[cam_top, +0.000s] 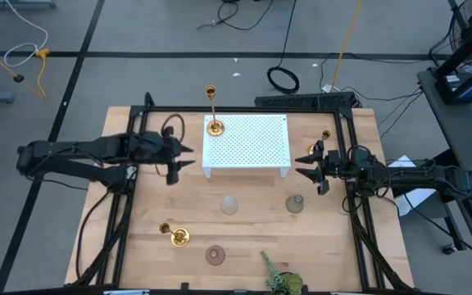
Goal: Pick & Place candle stick holders
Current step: Put the bottom gold candle holder on the shelf
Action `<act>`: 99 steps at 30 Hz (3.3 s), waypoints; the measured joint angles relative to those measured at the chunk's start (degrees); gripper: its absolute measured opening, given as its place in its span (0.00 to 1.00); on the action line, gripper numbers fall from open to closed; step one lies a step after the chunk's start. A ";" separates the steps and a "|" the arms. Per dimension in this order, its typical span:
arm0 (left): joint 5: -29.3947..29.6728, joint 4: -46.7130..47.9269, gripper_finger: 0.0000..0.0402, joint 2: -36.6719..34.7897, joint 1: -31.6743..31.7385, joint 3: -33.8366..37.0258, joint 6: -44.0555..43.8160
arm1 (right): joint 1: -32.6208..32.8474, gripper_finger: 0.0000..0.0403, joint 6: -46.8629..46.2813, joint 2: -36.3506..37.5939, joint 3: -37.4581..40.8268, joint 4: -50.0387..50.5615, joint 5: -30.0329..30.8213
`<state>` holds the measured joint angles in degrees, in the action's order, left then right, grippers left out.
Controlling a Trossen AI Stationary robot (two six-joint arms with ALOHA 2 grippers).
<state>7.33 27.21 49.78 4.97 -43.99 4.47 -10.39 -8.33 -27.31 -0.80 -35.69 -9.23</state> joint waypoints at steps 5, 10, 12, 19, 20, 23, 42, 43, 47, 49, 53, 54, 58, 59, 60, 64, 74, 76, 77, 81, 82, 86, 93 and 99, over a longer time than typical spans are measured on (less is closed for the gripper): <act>-2.10 7.98 0.45 0.00 -3.67 0.00 -1.34 | 0.00 0.39 0.00 0.00 0.01 -0.01 0.06; -11.36 12.02 0.45 0.00 -9.13 0.73 1.59 | 0.00 0.39 0.00 0.00 0.02 -0.01 0.08; -14.84 12.05 0.45 0.02 -11.54 1.77 3.40 | 0.00 0.39 0.01 0.00 0.02 -0.01 0.08; -17.88 12.08 0.45 0.02 -19.49 7.28 4.09 | 0.00 0.39 0.01 0.00 0.00 -0.01 0.00; -17.90 12.04 0.45 0.02 -20.41 8.17 4.05 | 0.00 0.39 0.01 0.00 0.00 -0.01 0.00; -17.92 8.97 0.45 0.02 -23.16 10.99 2.20 | 0.00 0.39 0.01 0.00 0.01 -0.01 0.00; -18.45 -11.57 0.45 0.13 -36.16 13.42 0.26 | -0.01 0.39 0.01 0.00 0.01 -0.03 0.02; -17.68 -11.57 0.45 0.13 -36.43 13.42 0.15 | 0.00 0.39 0.01 0.00 0.01 -0.03 0.04; -15.95 -12.74 0.45 0.14 -37.41 13.42 0.15 | 0.00 0.39 0.01 0.00 0.00 -0.03 0.04; -15.80 -14.06 0.44 0.15 -37.68 13.42 0.15 | 0.00 0.39 0.01 0.00 0.00 -0.03 0.04; -15.74 -15.66 0.39 0.15 -38.27 13.42 0.15 | 0.00 0.39 0.01 0.01 0.02 -0.03 0.07; -15.74 -15.60 0.36 0.15 -38.43 13.42 0.15 | -0.01 0.39 0.01 0.02 0.01 -0.03 0.07; -15.74 -15.57 0.25 0.15 -38.53 13.42 0.15 | 0.00 0.39 0.01 0.00 0.02 -0.03 0.08; -15.74 -15.55 0.22 0.15 -38.53 13.42 0.18 | -0.02 0.39 0.01 0.00 0.01 -0.03 0.08; -15.69 -15.60 0.19 0.15 -38.51 13.42 0.16 | -0.02 0.39 0.01 0.00 0.01 -0.03 0.10; -14.34 -17.85 0.08 0.17 -38.49 13.42 0.15 | -0.02 0.39 0.01 0.02 0.00 -0.03 0.11; -3.87 -25.74 0.07 0.20 -38.16 13.42 -3.57 | -0.02 0.39 0.01 0.02 0.00 -0.05 0.14; -2.48 -28.14 0.04 0.20 -37.54 13.42 -5.32 | -0.01 0.39 0.02 0.02 0.02 -0.05 0.15; -2.34 -29.51 0.04 0.20 -37.13 13.42 -6.61 | -0.02 0.39 0.01 0.00 0.02 -0.05 0.16; -1.31 -34.26 0.04 0.20 -35.55 13.42 -10.12 | 0.00 0.39 0.01 0.02 0.02 -0.26 0.50; -0.13 -35.32 0.04 0.20 -35.25 13.42 -10.31 | -0.01 0.39 0.01 0.00 0.01 -0.62 0.50; 5.06 -39.81 0.04 0.20 -33.83 13.42 -8.08 | -0.02 0.39 0.01 0.00 0.02 -2.82 0.56; 12.34 -43.80 0.04 0.15 -30.05 10.15 -5.81 | -0.02 0.39 1.14 -0.12 0.02 -3.99 0.63; 13.75 -43.91 0.04 2.02 -24.34 5.17 -1.67 | -0.02 0.39 1.93 -0.60 0.02 -3.99 2.36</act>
<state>21.08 -16.70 51.80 -19.37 -38.82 2.80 -10.41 -6.39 -27.91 -0.78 -39.68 -6.87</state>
